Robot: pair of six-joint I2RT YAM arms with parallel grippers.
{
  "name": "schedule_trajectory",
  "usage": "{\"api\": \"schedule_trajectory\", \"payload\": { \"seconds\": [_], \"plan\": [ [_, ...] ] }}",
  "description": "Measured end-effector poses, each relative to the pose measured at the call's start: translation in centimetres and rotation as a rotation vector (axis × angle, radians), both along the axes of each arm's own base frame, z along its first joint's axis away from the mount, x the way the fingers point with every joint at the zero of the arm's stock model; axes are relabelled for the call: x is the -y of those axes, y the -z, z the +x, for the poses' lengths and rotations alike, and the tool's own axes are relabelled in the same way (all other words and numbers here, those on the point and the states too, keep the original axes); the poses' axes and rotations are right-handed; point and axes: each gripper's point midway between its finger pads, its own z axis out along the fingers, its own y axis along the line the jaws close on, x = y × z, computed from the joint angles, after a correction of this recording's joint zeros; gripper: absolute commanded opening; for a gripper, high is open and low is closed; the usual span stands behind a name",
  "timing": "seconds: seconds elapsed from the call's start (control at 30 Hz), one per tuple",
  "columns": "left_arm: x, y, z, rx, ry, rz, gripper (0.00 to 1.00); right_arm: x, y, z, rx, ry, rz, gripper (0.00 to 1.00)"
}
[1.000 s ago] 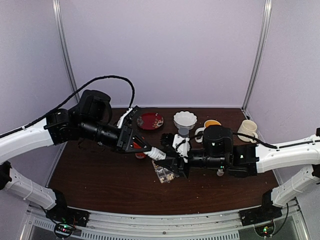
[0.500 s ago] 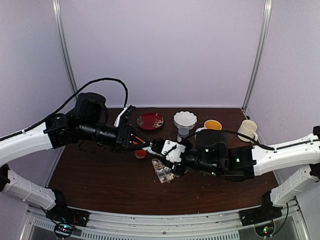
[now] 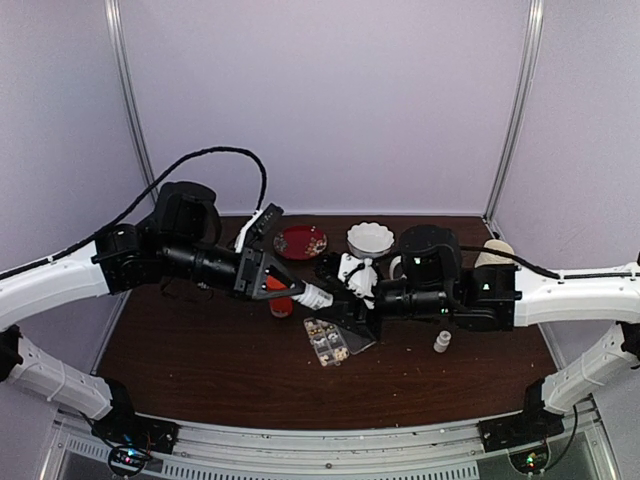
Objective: Sort the pills into containers
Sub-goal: Screw the lid of the pill bottle onto the pill bottle.
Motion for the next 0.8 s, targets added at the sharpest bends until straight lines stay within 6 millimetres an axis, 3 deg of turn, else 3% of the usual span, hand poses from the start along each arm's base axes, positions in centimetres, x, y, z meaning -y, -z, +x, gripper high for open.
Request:
{"api": "schedule_trajectory", "payload": {
  "seconds": [0.17, 0.33, 0.6, 0.8],
  "plan": [
    [0.2, -1.0, -1.4, 0.256, 0.145, -0.014, 0.03, -0.1, -0.9, -1.9, -0.197, -0.132, 0.032, 0.00],
    [0.4, -2.7, -3.1, 0.593, 0.338, -0.088, 0.04, 0.0, -2.4, -3.8, -0.336, -0.245, 0.089, 0.00],
    [0.5, -4.6, -7.8, 1.220, 0.769, -0.320, 0.00, 0.6, -4.6, -8.0, -0.522, -0.452, 0.128, 0.00],
    [0.9, -4.5, -8.3, 1.446, 0.942, -0.292, 0.00, 1.0, -4.9, -8.9, -0.656, -0.478, 0.116, 0.00]
  ]
}}
